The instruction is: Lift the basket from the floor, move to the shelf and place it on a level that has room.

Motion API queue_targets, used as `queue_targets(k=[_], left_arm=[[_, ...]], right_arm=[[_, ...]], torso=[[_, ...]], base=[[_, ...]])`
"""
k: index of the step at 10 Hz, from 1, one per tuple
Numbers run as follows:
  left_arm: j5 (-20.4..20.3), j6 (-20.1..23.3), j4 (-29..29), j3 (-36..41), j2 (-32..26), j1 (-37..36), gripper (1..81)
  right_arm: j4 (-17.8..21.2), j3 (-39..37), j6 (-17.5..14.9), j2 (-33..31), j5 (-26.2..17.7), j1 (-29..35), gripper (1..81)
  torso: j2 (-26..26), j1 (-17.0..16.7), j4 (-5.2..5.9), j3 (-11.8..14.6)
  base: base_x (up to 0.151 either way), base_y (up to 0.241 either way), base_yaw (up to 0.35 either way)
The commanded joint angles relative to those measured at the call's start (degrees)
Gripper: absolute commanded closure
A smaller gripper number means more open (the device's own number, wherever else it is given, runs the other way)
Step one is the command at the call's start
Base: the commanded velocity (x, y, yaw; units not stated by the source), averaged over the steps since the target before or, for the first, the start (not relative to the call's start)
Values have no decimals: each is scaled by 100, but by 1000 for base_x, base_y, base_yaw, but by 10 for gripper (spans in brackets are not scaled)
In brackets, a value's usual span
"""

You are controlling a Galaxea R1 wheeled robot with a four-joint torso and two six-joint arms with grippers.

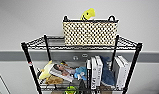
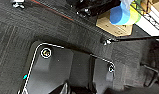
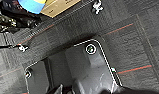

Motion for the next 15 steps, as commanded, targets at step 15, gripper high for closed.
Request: queue_targets(k=[15], left_arm=[[299, 523, 716, -3757, 2630, 434, 10]], right_arm=[[-10, -2306, -860, 2326, 1392, -934, 10]], torso=[[-9, -9, 0, 4]], base=[[0, 0, 0]])
